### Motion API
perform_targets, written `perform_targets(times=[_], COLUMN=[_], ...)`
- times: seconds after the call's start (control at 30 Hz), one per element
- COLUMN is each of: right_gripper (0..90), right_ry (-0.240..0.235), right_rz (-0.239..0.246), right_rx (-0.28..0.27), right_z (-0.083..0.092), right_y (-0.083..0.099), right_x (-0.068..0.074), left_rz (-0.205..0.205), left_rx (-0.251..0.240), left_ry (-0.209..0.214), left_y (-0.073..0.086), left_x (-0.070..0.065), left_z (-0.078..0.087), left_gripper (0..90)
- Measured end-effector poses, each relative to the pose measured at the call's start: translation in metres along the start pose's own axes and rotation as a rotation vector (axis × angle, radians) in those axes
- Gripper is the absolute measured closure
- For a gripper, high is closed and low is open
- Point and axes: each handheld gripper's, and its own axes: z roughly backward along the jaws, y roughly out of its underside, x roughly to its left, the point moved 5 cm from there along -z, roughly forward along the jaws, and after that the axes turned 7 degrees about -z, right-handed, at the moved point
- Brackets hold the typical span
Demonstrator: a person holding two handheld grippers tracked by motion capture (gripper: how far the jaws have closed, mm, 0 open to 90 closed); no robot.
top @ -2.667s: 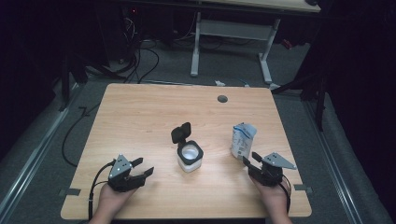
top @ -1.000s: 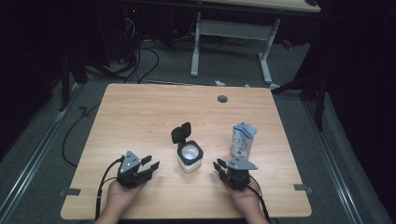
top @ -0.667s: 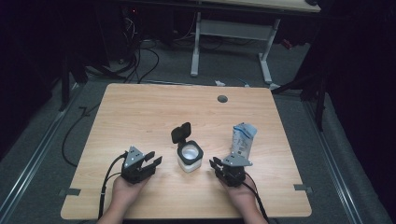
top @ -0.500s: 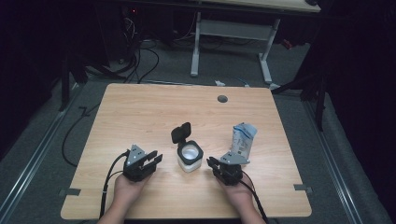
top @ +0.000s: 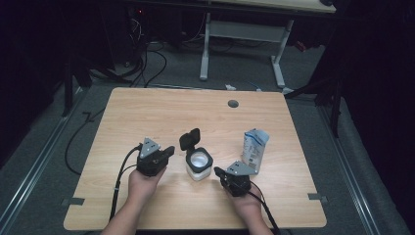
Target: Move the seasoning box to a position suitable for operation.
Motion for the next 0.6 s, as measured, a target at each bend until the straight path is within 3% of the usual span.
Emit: perform_targets(times=[0.6], right_gripper=[89.1], right_ry=[-0.019], right_rz=[0.006], right_rx=[-0.001], right_z=[-0.001], right_y=[0.002], right_x=[0.006], left_rz=[-0.011], left_rx=[-0.016], left_ry=[-0.001], left_y=[-0.023], left_x=[-0.004], left_z=[-0.006], left_gripper=[87.5])
